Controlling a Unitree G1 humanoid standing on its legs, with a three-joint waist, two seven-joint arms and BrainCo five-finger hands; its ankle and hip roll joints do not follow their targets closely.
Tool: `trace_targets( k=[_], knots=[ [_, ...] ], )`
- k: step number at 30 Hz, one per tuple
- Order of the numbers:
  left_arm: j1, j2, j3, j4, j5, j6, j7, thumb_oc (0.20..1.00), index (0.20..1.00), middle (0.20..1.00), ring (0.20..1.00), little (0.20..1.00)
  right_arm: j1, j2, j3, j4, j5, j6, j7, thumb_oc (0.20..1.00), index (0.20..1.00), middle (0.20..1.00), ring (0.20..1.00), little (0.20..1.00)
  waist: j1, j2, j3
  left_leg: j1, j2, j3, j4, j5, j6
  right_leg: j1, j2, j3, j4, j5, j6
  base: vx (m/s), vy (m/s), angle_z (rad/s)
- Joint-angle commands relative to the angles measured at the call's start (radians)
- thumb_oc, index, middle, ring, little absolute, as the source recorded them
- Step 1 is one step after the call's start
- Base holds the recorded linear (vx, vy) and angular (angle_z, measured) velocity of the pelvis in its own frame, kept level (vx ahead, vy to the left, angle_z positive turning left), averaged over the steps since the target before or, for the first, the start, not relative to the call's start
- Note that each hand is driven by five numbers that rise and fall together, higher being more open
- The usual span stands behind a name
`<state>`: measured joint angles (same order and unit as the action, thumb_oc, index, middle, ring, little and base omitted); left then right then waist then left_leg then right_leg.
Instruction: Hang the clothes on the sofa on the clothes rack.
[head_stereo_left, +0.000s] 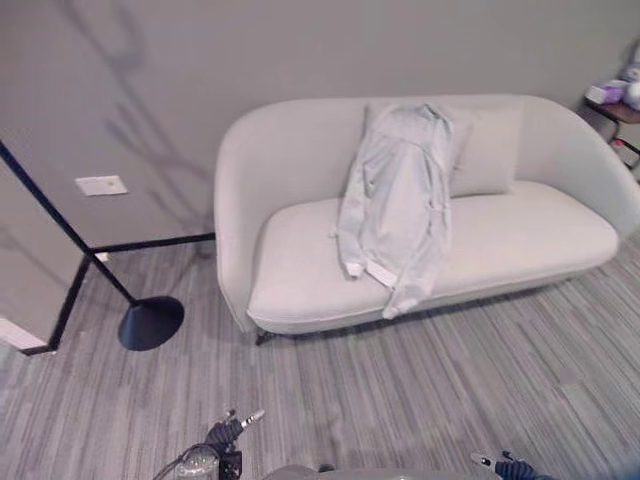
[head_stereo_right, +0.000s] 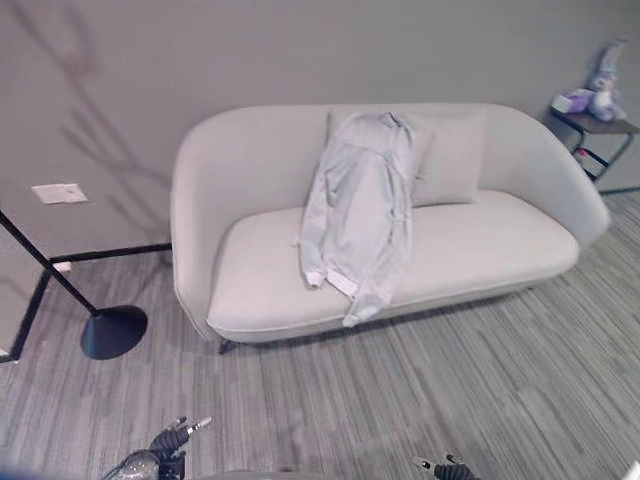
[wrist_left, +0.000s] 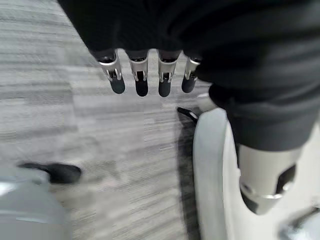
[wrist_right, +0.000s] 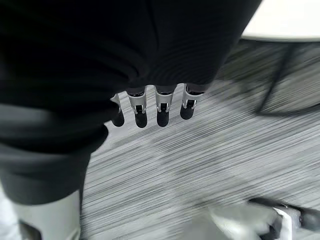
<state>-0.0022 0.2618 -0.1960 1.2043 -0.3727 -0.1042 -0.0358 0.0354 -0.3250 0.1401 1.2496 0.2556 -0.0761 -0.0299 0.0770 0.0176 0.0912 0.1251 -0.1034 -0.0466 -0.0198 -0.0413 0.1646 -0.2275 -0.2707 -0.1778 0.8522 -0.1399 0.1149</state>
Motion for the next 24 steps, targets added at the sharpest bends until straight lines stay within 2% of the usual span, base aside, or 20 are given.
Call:
trace_targets(
  k=[1,3,4,6,8,9,10,11,12,13,14,16,17,18,21,22,23,24],
  knots=[
    [-0.023,0.035,0.039,-0.054,-0.009,-0.031,0.013,1.000,1.000,1.000,1.000,1.000,-0.042,-0.065,-0.039,-0.020,0.007,-0.006,-0.005,1.000,1.000,1.000,1.000,1.000,0.006,0.004,0.065,-0.020,0.064,0.018,-0.067,0.050,-0.132,0.130,0.018,-0.046,-0.452,0.243,0.030,0.37,-0.149,0.43],
    [-0.027,0.033,0.038,-0.054,-0.003,-0.037,0.014,1.000,1.000,1.000,1.000,1.000,-0.037,-0.060,-0.040,-0.015,0.009,-0.004,-0.006,1.000,1.000,1.000,1.000,1.000,-0.014,-0.016,0.074,0.023,0.053,-0.015,-0.067,0.007,-0.149,0.127,0.042,-0.037,-0.705,0.257,0.046,0.41,-0.173,0.37],
    [-0.028,0.031,0.037,-0.049,0.002,-0.041,0.015,1.000,1.000,1.000,1.000,1.000,-0.036,-0.059,-0.040,-0.011,0.009,-0.004,-0.006,1.000,1.000,1.000,1.000,1.000,-0.028,-0.027,0.076,0.047,0.041,-0.032,-0.067,-0.016,-0.153,0.088,0.054,-0.019,-0.788,0.285,0.061,0.42,-0.129,0.51],
    [-0.027,0.025,0.045,-0.036,0.012,-0.045,0.015,1.000,1.000,1.000,1.000,1.000,-0.035,-0.052,-0.038,-0.004,0.005,-0.002,-0.004,1.000,1.000,1.000,1.000,1.000,-0.046,-0.032,0.084,0.091,0.046,-0.051,-0.067,-0.048,-0.163,0.052,0.078,-0.020,-0.908,0.344,0.091,0.41,-0.099,0.42],
    [-0.018,0.018,0.058,-0.010,0.028,-0.042,0.007,1.000,1.000,1.000,1.000,1.000,-0.032,-0.048,-0.036,0.003,-0.004,0.002,0.004,1.000,1.000,1.000,1.000,1.000,-0.056,-0.033,0.081,0.135,0.059,-0.058,-0.067,-0.087,-0.178,0.017,0.089,-0.065,-0.939,0.375,0.108,0.42,-0.122,0.54],
    [-0.017,0.018,0.058,-0.009,0.028,-0.042,0.007,1.000,1.000,1.000,1.000,1.000,-0.032,-0.048,-0.036,0.003,-0.004,0.002,0.004,1.000,1.000,1.000,1.000,1.000,-0.057,-0.032,0.081,0.136,0.061,-0.059,-0.067,-0.088,-0.178,0.018,0.090,-0.067,-0.939,0.375,0.108,0.33,-0.125,0.48],
    [-0.018,0.016,0.053,-0.005,0.043,-0.039,0.004,1.000,1.000,1.000,1.000,1.000,-0.022,-0.049,-0.038,0.003,-0.005,0.002,0.006,1.000,1.000,1.000,1.000,1.000,-0.057,-0.038,0.071,0.143,0.060,-0.070,-0.067,-0.104,-0.179,0.026,0.088,-0.078,-0.940,0.366,0.103,0.24,-0.128,0.21],
    [-0.015,0.012,0.052,-0.001,0.039,-0.040,0.006,1.000,1.000,1.000,1.000,1.000,-0.017,-0.051,-0.034,0.004,-0.005,0.000,0.005,1.000,1.000,1.000,1.000,1.000,-0.060,-0.045,0.062,0.151,0.065,-0.082,-0.067,-0.111,-0.181,0.042,0.097,-0.077,-0.940,0.383,0.089,0.49,-0.261,0.34],
    [-0.019,0.007,0.042,0.003,0.045,-0.040,0.005,1.000,1.000,1.000,1.000,1.000,-0.009,-0.060,-0.038,0.007,0.000,-0.002,0.006,1.000,1.000,1.000,1.000,1.000,-0.073,-0.043,0.045,0.163,0.094,-0.095,-0.067,-0.122,-0.195,0.062,0.116,-0.054,-0.940,0.376,0.077,0.53,-0.294,0.51],
    [-0.022,0.004,0.036,0.006,0.046,-0.040,0.008,1.000,1.000,1.000,1.000,1.000,-0.005,-0.064,-0.041,0.013,0.002,-0.002,0.002,1.000,1.000,1.000,1.000,1.000,-0.077,-0.037,0.036,0.171,0.116,-0.103,-0.067,-0.113,-0.206,0.076,0.132,-0.043,-0.939,0.374,0.069,0.61,-0.345,0.93],
    [-0.028,0.002,0.025,0.003,0.042,-0.042,0.011,1.000,1.000,1.000,1.000,1.000,0.002,-0.074,-0.045,0.018,0.015,-0.005,0.001,1.000,1.000,1.000,1.000,1.000,-0.081,-0.023,0.026,0.173,0.156,-0.111,-0.034,-0.063,-0.234,0.094,0.151,-0.051,-0.927,0.356,0.050,0.35,-0.213,0.85],
    [-0.029,0.002,0.016,-0.002,0.044,-0.042,0.009,1.000,1.000,1.000,1.000,1.000,0.004,-0.077,-0.047,0.016,0.023,-0.006,0.000,1.000,1.000,1.000,1.000,1.000,-0.085,-0.019,0.025,0.158,0.167,-0.111,0.000,-0.052,-0.243,0.109,0.158,-0.057,-0.927,0.340,0.042,0.22,-0.157,0.58],
    [-0.032,0.000,0.009,-0.001,0.046,-0.041,0.009,1.000,1.000,1.000,1.000,1.000,0.007,-0.078,-0.046,0.018,0.031,-0.009,-0.002,1.000,1.000,1.000,1.000,1.000,-0.091,-0.016,0.020,0.138,0.181,-0.106,0.061,-0.032,-0.261,0.134,0.172,-0.065,-0.928,0.315,0.028,0.22,-0.183,0.39],
    [-0.035,0.000,0.006,-0.010,0.042,-0.038,0.006,1.000,1.000,1.000,1.000,1.000,0.006,-0.082,-0.046,0.017,0.036,-0.009,-0.001,1.000,1.000,1.000,1.000,1.000,-0.091,-0.018,0.023,0.108,0.178,-0.108,0.133,-0.009,-0.276,0.156,0.181,-0.061,-0.932,0.296,0.016,0.22,-0.190,0.44],
    [-0.058,-0.001,-0.005,-0.030,0.021,-0.035,0.017,1.000,1.000,1.000,1.000,1.000,-0.015,-0.082,-0.033,0.006,0.051,-0.007,-0.009,1.000,1.000,1.000,1.000,1.000,-0.082,-0.041,0.061,-0.036,0.120,-0.123,0.409,0.084,-0.289,0.213,0.190,-0.034,-0.939,0.255,-0.019,0.10,-0.144,0.22],
    [-0.067,0.001,-0.007,-0.033,0.014,-0.035,0.020,1.000,1.000,1.000,1.000,1.000,-0.021,-0.080,-0.028,0.003,0.053,-0.005,-0.007,1.000,1.000,1.000,1.000,1.000,-0.077,-0.055,0.076,-0.091,0.109,-0.106,0.447,0.092,-0.283,0.229,0.181,-0.027,-0.940,0.243,-0.026,0.04,-0.104,-0.47],
    [-0.074,0.002,-0.009,-0.036,0.006,-0.035,0.022,1.000,1.000,1.000,1.000,1.000,-0.026,-0.079,-0.024,0.003,0.052,-0.004,-0.010,1.000,1.000,1.000,1.000,1.000,-0.069,-0.061,0.086,-0.139,0.114,-0.076,0.451,0.071,-0.270,0.240,0.177,-0.022,-0.940,0.233,-0.026,0.10,-0.063,-0.16],
    [-0.085,-0.001,-0.010,-0.039,-0.002,-0.039,0.023,1.000,1.000,1.000,1.000,1.000,-0.030,-0.076,-0.018,0.004,0.055,-0.007,-0.013,1.000,1.000,1.000,1.000,1.000,-0.057,-0.071,0.095,-0.178,0.126,-0.044,0.396,0.033,-0.257,0.256,0.166,-0.019,-0.940,0.221,-0.020,0.15,0.002,-0.02]
  ],
)
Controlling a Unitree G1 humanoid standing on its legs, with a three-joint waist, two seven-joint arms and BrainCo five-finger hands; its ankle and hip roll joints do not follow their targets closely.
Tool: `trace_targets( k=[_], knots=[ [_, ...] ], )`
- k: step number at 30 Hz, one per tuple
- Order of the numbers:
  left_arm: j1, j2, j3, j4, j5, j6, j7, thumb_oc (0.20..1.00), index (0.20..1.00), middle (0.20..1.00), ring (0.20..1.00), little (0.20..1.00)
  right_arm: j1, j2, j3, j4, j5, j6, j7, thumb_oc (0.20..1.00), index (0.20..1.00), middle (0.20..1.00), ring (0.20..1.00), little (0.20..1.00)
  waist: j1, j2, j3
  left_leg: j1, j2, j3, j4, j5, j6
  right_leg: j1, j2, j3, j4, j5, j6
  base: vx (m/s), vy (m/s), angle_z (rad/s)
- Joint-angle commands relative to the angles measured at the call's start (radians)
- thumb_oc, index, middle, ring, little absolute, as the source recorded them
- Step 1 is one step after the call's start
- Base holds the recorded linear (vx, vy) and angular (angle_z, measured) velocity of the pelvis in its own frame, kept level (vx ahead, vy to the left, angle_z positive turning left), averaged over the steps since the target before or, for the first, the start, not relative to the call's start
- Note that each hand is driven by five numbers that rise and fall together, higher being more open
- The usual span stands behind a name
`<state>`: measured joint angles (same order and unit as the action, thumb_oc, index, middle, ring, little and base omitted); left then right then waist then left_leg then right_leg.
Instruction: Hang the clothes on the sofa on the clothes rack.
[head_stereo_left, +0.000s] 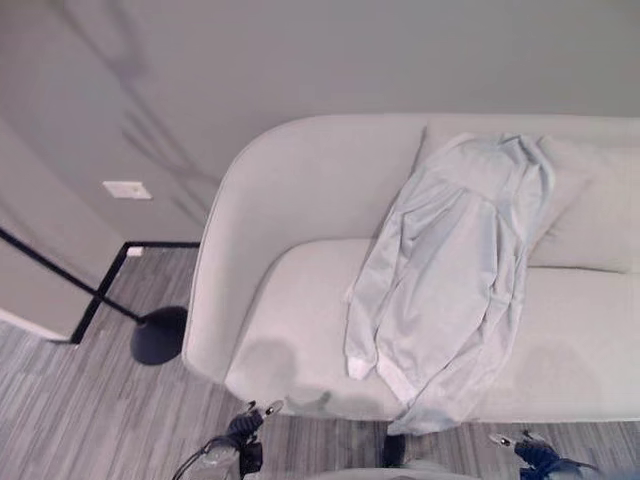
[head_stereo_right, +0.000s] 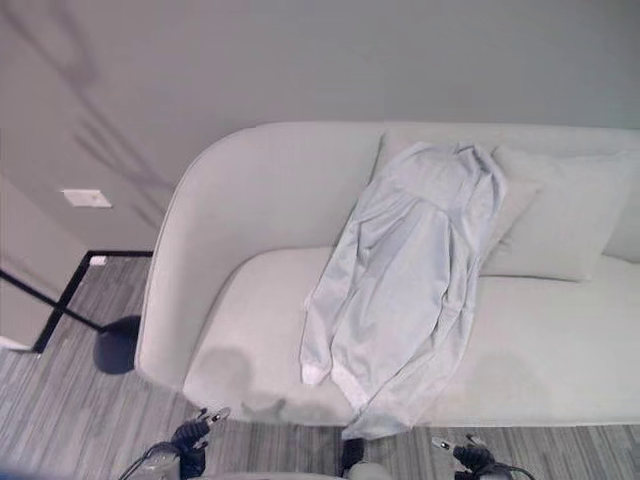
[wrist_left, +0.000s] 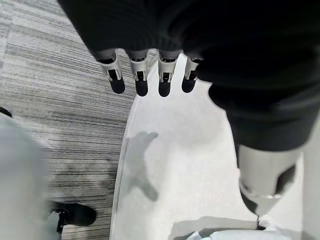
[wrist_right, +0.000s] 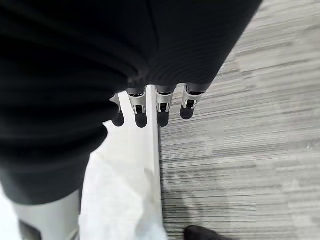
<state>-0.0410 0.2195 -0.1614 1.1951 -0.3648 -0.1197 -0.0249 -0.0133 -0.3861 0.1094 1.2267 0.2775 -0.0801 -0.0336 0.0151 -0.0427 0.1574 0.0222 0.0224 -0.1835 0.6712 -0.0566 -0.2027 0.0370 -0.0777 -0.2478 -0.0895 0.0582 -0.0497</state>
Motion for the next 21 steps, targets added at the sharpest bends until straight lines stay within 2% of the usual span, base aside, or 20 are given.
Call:
trace_targets(
  k=[1,3,4,8,10,17,21],
  knots=[
    [-0.050,0.040,-0.046,-0.035,-0.012,-0.026,0.017,1.000,1.000,1.000,1.000,1.000,0.019,-0.013,0.017,0.027,0.028,-0.003,-0.010,1.000,1.000,1.000,1.000,1.000,0.018,-0.014,0.033,-0.086,0.012,0.115,-0.393,0.014,0.123,0.002,-0.034,0.054,0.002,0.015,0.153,0.18,0.054,0.03],
    [-0.048,0.038,-0.051,-0.040,-0.013,-0.023,0.015,1.000,1.000,1.000,1.000,1.000,0.017,-0.013,0.032,0.030,0.010,-0.002,-0.010,1.000,1.000,1.000,1.000,1.000,0.037,0.016,0.034,-0.085,0.044,0.103,-0.602,0.072,0.121,0.011,-0.019,0.054,0.002,0.001,0.159,0.14,0.127,-0.13],
    [-0.051,0.038,-0.052,-0.033,-0.008,-0.024,0.017,1.000,1.000,1.000,1.000,1.000,0.007,-0.013,0.037,0.041,-0.005,0.001,-0.011,1.000,1.000,1.000,1.000,1.000,0.034,0.024,0.028,-0.051,0.058,0.103,-0.670,0.084,0.113,0.017,-0.017,0.059,0.002,-0.008,0.164,0.10,0.144,-0.20],
    [-0.037,0.036,-0.054,-0.028,0.001,-0.031,0.014,1.000,1.000,1.000,1.000,1.000,0.032,0.006,0.034,0.053,-0.023,0.002,-0.006,1.000,1.000,1.000,1.000,1.000,0.021,0.043,-0.001,0.011,0.051,0.122,-0.719,0.084,0.106,0.038,-0.032,0.059,0.002,-0.003,0.173,0.10,0.130,-0.39],
    [-0.026,0.037,-0.045,-0.015,0.017,-0.028,0.011,1.000,1.000,1.000,1.000,1.000,0.037,0.014,0.027,0.059,-0.032,0.005,-0.005,1.000,1.000,1.000,1.000,1.000,0.020,0.045,-0.016,0.054,0.045,0.145,-0.758,0.077,0.109,0.044,-0.043,0.063,0.002,0.000,0.182,0.10,0.109,-0.22],
    [-0.003,0.043,-0.021,0.019,0.042,-0.032,0.007,1.000,1.000,1.000,1.000,1.000,0.057,0.020,-0.008,0.095,-0.035,0.008,-0.004,1.000,1.000,1.000,1.000,1.000,0.016,0.039,-0.032,0.094,0.025,0.198,-0.758,0.033,0.127,0.036,-0.078,0.079,0.002,0.025,0.210,0.04,0.107,-0.19],
    [-0.014,0.067,-0.037,-0.089,0.029,-0.049,0.015,1.000,1.000,1.000,1.000,1.000,0.068,0.001,-0.062,0.103,-0.014,0.001,-0.026,1.000,1.000,1.000,1.000,1.000,0.001,0.035,-0.024,0.100,0.012,0.226,-0.758,0.014,0.141,0.013,-0.093,0.099,0.002,0.045,0.230,0.01,0.096,-0.29]
  ],
)
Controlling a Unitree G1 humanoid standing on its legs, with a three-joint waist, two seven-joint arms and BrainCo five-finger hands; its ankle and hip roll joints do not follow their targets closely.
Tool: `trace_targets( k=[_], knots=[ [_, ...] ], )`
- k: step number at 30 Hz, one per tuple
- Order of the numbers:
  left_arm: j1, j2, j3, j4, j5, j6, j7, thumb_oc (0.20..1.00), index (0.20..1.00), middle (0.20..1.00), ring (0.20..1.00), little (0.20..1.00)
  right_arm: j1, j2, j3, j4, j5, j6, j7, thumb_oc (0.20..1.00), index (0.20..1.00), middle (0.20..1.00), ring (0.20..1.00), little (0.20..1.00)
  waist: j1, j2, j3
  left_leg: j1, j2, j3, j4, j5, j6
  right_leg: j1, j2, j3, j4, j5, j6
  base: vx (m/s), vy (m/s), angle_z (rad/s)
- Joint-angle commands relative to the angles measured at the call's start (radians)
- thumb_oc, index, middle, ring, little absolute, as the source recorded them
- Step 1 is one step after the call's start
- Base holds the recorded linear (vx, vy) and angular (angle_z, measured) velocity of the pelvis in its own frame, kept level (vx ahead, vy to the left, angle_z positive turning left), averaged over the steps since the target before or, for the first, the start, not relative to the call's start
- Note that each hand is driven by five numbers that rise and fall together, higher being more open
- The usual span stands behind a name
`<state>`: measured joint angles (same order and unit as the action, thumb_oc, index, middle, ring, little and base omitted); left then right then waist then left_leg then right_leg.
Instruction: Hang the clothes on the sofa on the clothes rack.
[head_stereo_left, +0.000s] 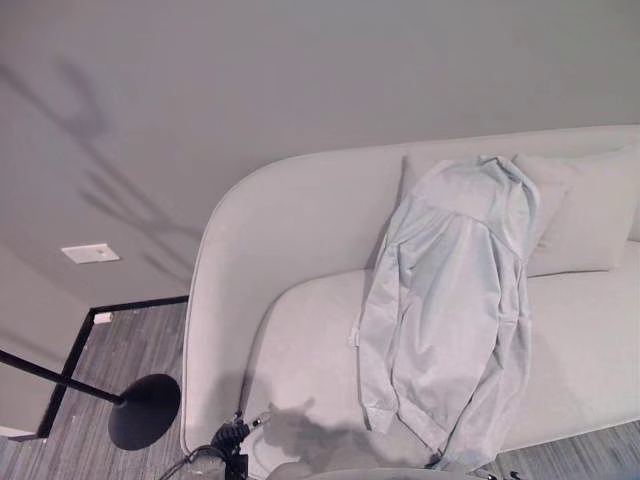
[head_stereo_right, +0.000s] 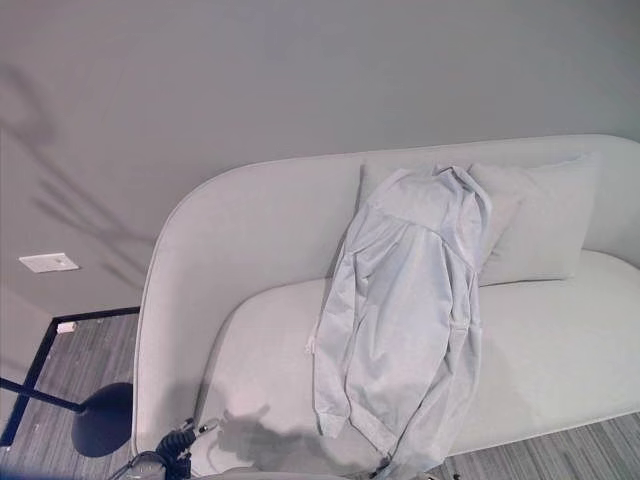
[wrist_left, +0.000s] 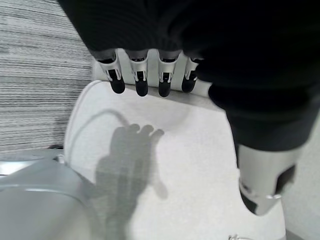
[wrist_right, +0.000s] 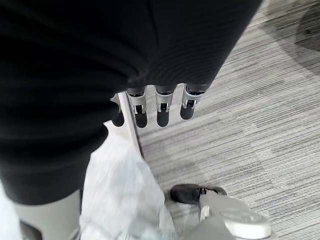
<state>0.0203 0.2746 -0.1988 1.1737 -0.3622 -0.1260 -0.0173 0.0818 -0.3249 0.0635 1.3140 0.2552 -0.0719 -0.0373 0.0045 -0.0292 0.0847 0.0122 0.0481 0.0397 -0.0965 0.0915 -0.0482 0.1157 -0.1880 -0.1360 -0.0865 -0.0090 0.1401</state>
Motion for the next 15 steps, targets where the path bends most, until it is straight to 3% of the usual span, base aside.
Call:
trace_targets(
  k=[1,2,3,7,8,9,12,15],
  knots=[
    [-0.075,0.012,0.000,-0.068,0.027,-0.043,0.008,1.000,1.000,1.000,1.000,1.000,-0.027,-0.061,-0.016,0.015,0.008,-0.007,-0.022,1.000,1.000,1.000,1.000,1.000,0.013,0.021,0.048,0.111,-0.014,0.003,0.009,-0.134,-0.013,-0.065,0.018,-0.012,-0.001,0.112,0.040,0.00,0.058,-0.25],
    [-0.072,0.042,-0.003,-0.202,0.015,-0.056,0.015,1.000,1.000,1.000,1.000,1.000,-0.025,-0.082,-0.055,-0.016,0.022,-0.017,-0.036,1.000,1.000,1.000,1.000,1.000,0.006,0.021,0.055,0.110,-0.017,0.014,0.009,-0.138,-0.010,-0.074,0.014,-0.005,-0.001,0.120,0.047,0.00,0.039,-0.18],
    [-0.071,0.042,-0.004,-0.204,0.015,-0.054,0.015,1.000,1.000,1.000,1.000,1.000,-0.024,-0.082,-0.056,-0.017,0.022,-0.016,-0.037,1.000,1.000,1.000,1.000,1.000,0.007,0.021,0.054,0.111,-0.017,0.015,0.009,-0.139,-0.010,-0.074,0.014,-0.004,-0.001,0.120,0.047,0.00,0.049,-0.20],
    [-0.032,0.122,0.014,-0.523,0.015,-0.065,0.008,1.000,1.000,1.000,1.000,1.000,-0.016,-0.155,-0.139,-0.188,-0.003,-0.029,-0.070,1.000,1.000,1.000,1.000,1.000,-0.006,0.021,0.065,0.110,-0.019,0.030,0.009,-0.146,-0.007,-0.087,0.008,0.004,-0.001,0.127,0.060,0.01,0.030,-0.24],
    [-0.032,0.122,0.014,-0.523,0.015,-0.065,0.008,1.000,1.000,1.000,1.000,1.000,-0.016,-0.155,-0.140,-0.189,-0.003,-0.029,-0.070,1.000,1.000,1.000,1.000,1.000,-0.006,0.021,0.064,0.110,-0.019,0.030,0.009,-0.147,-0.007,-0.087,0.008,0.005,-0.001,0.127,0.060,0.01,0.035,-0.25],
    [-0.048,0.157,0.015,-0.644,0.038,-0.074,0.005,1.000,1.000,1.000,1.000,1.000,-0.008,-0.224,-0.197,-0.353,-0.043,-0.036,-0.104,1.000,1.000,1.000,1.000,1.000,-0.022,0.021,0.073,0.106,-0.017,0.039,0.009,-0.151,-0.008,-0.099,0.005,0.008,-0.001,0.130,0.067,0.00,0.024,-0.25],
    [-0.104,0.168,-0.004,-0.666,0.043,-0.073,0.012,1.000,1.000,1.000,1.000,1.000,-0.022,-0.268,-0.224,-0.425,-0.055,-0.040,-0.125,1.000,1.000,1.000,1.000,1.000,-0.034,0.021,0.083,0.101,-0.015,0.041,0.009,-0.151,-0.009,-0.109,0.005,0.006,-0.001,0.132,0.067,-0.01,0.014,-0.15],
    [-0.296,0.196,-0.095,-0.642,0.072,-0.072,0.042,1.000,1.000,1.000,1.000,1.000,-0.130,-0.348,-0.199,-0.447,-0.034,-0.045,-0.146,1.000,1.000,1.000,1.000,1.000,-0.045,0.018,0.117,0.071,-0.010,0.038,0.009,-0.142,-0.012,-0.139,0.008,0.005,-0.001,0.138,0.066,-0.06,-0.011,0.05]
  ],
)
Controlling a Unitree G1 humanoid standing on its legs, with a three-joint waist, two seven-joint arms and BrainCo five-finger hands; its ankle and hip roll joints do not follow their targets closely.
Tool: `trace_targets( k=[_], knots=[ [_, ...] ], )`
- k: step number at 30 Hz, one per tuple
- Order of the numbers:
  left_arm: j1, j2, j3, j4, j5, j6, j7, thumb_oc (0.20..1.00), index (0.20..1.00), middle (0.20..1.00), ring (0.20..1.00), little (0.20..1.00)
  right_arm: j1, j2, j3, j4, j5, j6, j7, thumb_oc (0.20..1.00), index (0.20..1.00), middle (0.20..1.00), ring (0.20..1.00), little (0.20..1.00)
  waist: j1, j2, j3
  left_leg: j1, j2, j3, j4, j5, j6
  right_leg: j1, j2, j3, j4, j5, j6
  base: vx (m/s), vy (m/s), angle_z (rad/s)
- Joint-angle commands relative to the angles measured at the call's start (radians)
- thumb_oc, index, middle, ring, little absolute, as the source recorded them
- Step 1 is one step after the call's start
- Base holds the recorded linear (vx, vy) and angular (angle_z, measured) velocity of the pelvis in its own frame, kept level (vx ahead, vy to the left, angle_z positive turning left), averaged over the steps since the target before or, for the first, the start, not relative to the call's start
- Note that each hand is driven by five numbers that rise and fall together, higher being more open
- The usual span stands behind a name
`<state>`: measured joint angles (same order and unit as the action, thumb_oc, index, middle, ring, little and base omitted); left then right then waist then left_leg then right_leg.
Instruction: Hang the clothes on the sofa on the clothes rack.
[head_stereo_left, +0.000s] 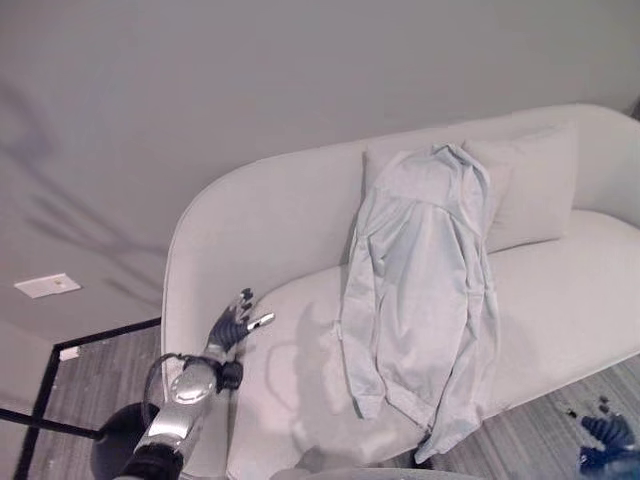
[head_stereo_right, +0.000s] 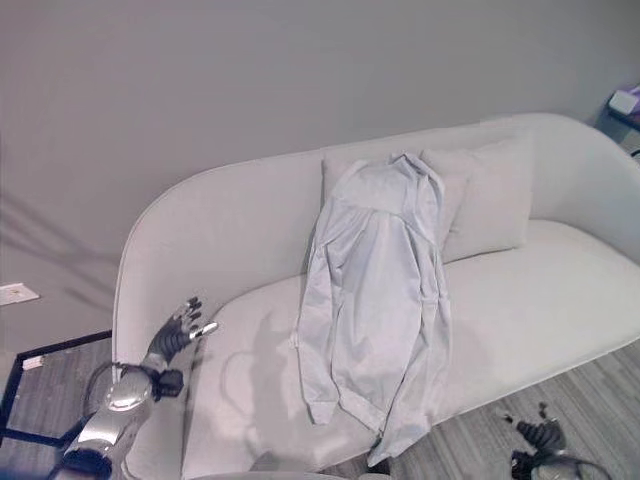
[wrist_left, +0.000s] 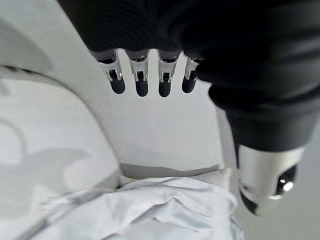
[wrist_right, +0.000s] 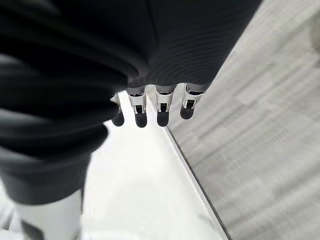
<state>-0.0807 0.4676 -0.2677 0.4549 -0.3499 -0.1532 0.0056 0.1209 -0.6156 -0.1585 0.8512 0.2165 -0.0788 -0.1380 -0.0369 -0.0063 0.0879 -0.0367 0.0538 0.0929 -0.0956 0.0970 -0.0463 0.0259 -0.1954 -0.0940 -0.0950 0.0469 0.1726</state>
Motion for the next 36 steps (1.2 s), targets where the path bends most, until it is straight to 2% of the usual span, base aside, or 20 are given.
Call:
trace_targets(
  k=[1,5,6,11,12,22,26,27,36],
  knots=[
    [-0.200,0.002,-0.026,0.080,0.060,-0.045,0.019,1.000,1.000,1.000,1.000,1.000,-0.173,-0.058,0.023,0.018,0.005,-0.039,-0.046,1.000,1.000,1.000,1.000,1.000,-0.003,-0.005,0.116,0.119,-0.016,-0.016,0.008,-0.147,-0.014,-0.050,0.016,-0.038,0.008,0.082,0.034,-0.07,-0.024,-0.02],
    [-0.453,0.035,-0.168,0.154,0.083,-0.033,0.059,1.000,1.000,1.000,1.000,1.000,-0.398,-0.140,0.131,0.041,0.067,-0.054,-0.068,1.000,1.000,1.000,1.000,1.000,-0.008,-0.012,0.174,0.048,-0.012,-0.034,0.008,-0.115,-0.018,-0.113,0.026,-0.031,0.008,0.101,0.026,-0.11,-0.051,-0.08],
    [-0.458,0.035,-0.167,0.158,0.082,-0.035,0.059,1.000,1.000,1.000,1.000,1.000,-0.406,-0.141,0.134,0.047,0.069,-0.055,-0.067,1.000,1.000,1.000,1.000,1.000,-0.010,-0.011,0.176,0.045,-0.013,-0.034,0.008,-0.114,-0.018,-0.115,0.026,-0.031,0.008,0.102,0.026,-0.08,-0.044,0.05],
    [-0.709,0.047,-0.293,0.315,0.063,-0.030,0.096,1.000,1.000,1.000,1.000,1.000,-0.698,-0.200,0.296,0.166,0.131,-0.065,-0.098,1.000,1.000,1.000,1.000,1.000,-0.013,-0.012,0.231,-0.049,-0.004,-0.065,0.008,-0.069,-0.027,-0.193,0.036,-0.023,0.009,0.120,0.020,-0.05,-0.069,0.07],
    [-0.711,0.047,-0.293,0.317,0.063,-0.031,0.096,1.000,1.000,1.000,1.000,1.000,-0.702,-0.201,0.298,0.170,0.132,-0.066,-0.098,1.000,1.000,1.000,1.000,1.000,-0.015,-0.011,0.231,-0.051,-0.004,-0.065,0.008,-0.069,-0.027,-0.195,0.036,-0.023,0.009,0.120,0.020,-0.01,-0.055,0.14],
    [-1.117,0.128,-0.491,0.640,0.110,-0.022,0.121,1.000,1.000,1.000,1.000,1.000,-1.145,-0.289,0.562,0.371,0.233,-0.093,-0.109,1.000,1.000,1.000,1.000,1.000,-0.036,-0.023,0.283,-0.171,0.020,-0.095,0.008,-0.023,-0.048,-0.306,0.055,-0.017,0.008,0.134,0.023,-0.02,-0.044,0.08],
    [-1.117,0.128,-0.491,0.640,0.110,-0.022,0.121,1.000,1.000,1.000,1.000,1.000,-1.145,-0.289,0.562,0.372,0.234,-0.093,-0.109,1.000,1.000,1.000,1.000,1.000,-0.037,-0.023,0.283,-0.172,0.020,-0.095,0.008,-0.023,-0.048,-0.306,0.055,-0.017,0.008,0.134,0.023,-0.01,-0.027,0.08],
    [-1.253,0.153,-0.566,0.696,0.139,-0.021,0.144,1.000,1.000,1.000,1.000,1.000,-1.275,-0.313,0.661,0.427,0.247,-0.093,-0.108,1.000,1.000,1.000,1.000,1.000,-0.042,-0.030,0.288,-0.221,0.029,-0.100,0.008,-0.012,-0.059,-0.355,0.061,-0.009,0.008,0.139,0.026,0.01,-0.111,0.09],
    [-1.359,0.165,-0.633,0.698,0.165,-0.023,0.173,1.000,1.000,1.000,1.000,1.000,-1.366,-0.315,0.746,0.470,0.284,-0.100,-0.099,1.000,1.000,1.000,1.000,1.000,-0.055,-0.029,0.298,-0.278,0.049,-0.113,0.008,-0.001,-0.069,-0.416,0.077,0.006,0.008,0.140,0.024,0.01,-0.037,0.00]
  ],
)
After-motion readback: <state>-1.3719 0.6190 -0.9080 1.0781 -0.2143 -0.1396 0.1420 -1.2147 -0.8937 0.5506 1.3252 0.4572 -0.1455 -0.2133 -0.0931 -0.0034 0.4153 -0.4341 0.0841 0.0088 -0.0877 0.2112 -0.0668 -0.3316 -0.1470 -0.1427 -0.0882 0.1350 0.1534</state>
